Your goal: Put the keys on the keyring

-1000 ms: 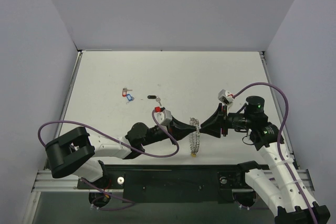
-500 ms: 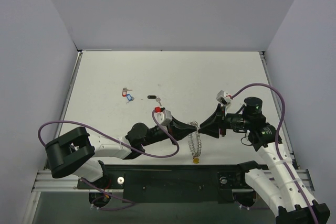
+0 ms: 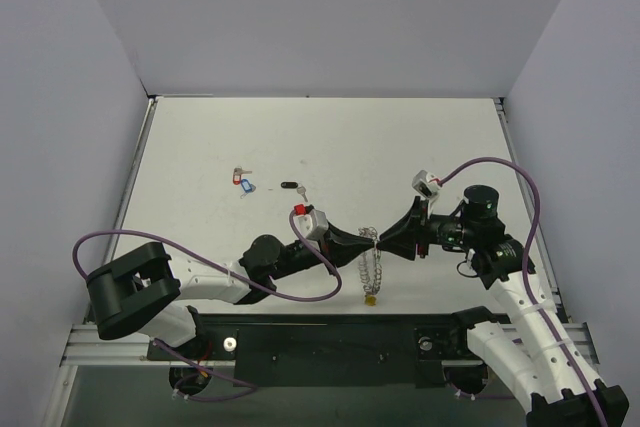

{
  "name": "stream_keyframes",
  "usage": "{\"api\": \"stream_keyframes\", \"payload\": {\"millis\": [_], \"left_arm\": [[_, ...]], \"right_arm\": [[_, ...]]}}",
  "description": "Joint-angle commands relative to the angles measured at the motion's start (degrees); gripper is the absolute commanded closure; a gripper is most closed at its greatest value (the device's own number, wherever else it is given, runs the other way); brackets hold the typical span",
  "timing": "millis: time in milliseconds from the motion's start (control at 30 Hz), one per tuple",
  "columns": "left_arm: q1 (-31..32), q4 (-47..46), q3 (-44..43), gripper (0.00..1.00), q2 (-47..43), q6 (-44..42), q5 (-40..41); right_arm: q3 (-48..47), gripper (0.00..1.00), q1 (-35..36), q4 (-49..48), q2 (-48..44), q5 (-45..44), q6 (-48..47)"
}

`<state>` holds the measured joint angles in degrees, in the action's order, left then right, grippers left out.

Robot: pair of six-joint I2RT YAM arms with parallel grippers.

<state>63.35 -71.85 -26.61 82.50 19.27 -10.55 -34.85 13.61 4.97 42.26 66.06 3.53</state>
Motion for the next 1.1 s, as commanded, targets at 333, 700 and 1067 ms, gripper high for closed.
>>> {"api": "stream_keyframes", "payload": {"millis": [333, 700, 1067], "left_arm": [[1.25, -21.57, -2.66, 1.0, -2.34, -1.16, 2.81], [1.34, -21.66, -2.83, 1.0, -2.25, -1.43, 3.25], [1.42, -21.75, -3.18, 1.0, -2.08, -1.16, 2.9]], "right_arm": [[0.22, 0.75, 1.16, -0.75, -0.25, 0.56, -2.3], [0.84, 0.8, 1.42, 0.12, -0.6, 1.35, -3.09], [0.66, 0.83, 1.51, -0.4, -0.6, 1.35, -4.68]]}}
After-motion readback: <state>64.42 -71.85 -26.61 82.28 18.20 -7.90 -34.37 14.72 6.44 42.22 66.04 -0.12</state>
